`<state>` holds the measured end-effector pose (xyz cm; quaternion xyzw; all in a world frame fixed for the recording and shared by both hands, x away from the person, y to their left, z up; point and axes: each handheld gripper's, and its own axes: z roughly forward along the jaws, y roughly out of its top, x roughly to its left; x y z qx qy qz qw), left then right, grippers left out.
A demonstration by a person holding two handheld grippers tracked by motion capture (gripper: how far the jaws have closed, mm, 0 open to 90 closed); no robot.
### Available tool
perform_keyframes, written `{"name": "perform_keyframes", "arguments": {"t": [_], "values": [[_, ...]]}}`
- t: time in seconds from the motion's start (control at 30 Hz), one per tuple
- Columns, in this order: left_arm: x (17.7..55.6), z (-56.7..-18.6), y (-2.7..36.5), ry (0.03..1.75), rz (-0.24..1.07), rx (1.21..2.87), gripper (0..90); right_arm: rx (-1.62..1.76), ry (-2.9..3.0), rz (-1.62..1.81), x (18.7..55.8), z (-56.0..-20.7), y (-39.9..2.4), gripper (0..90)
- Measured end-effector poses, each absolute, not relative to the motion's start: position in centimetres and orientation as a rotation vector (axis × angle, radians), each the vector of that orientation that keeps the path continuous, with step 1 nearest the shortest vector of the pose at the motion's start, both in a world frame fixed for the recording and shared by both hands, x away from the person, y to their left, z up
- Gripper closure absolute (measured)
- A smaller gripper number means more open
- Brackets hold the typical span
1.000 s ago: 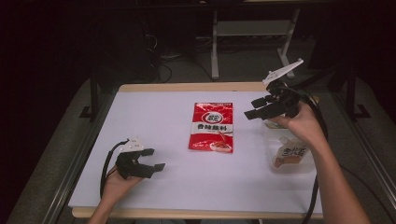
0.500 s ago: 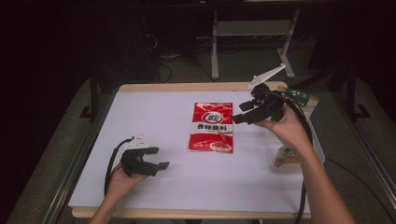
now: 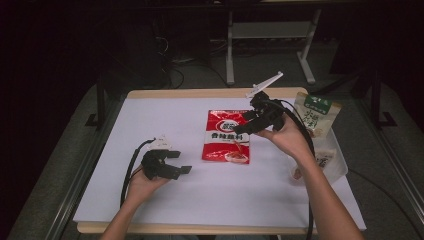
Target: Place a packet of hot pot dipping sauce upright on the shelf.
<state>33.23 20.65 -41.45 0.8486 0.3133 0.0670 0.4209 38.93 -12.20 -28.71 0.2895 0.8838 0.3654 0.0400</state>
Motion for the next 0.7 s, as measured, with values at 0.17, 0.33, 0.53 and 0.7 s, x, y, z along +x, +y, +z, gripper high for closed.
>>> {"name": "perform_keyframes", "arguments": {"t": [0.17, 0.33, 0.53, 0.7], "values": [[34.0, -41.9, 19.8, 0.801, 0.146, 2.137, 24.9, 0.865, 2.720, 1.079, 39.3, -29.3, -11.2, 32.7], [35.0, -42.2, 18.9, 0.828, 0.104, 2.145, 27.7, 0.866, 2.706, 1.070, 39.7, -29.7, -10.8, 32.8], [36.3, -42.8, 17.8, 0.901, 0.027, 2.109, 30.8, 0.896, 2.693, 1.076, 39.9, -30.3, -10.9, 32.8], [37.3, -43.0, 16.8, 0.980, -0.046, 2.088, 32.8, 0.882, 2.685, 1.070, 39.9, -30.3, -10.9, 32.8]]}}
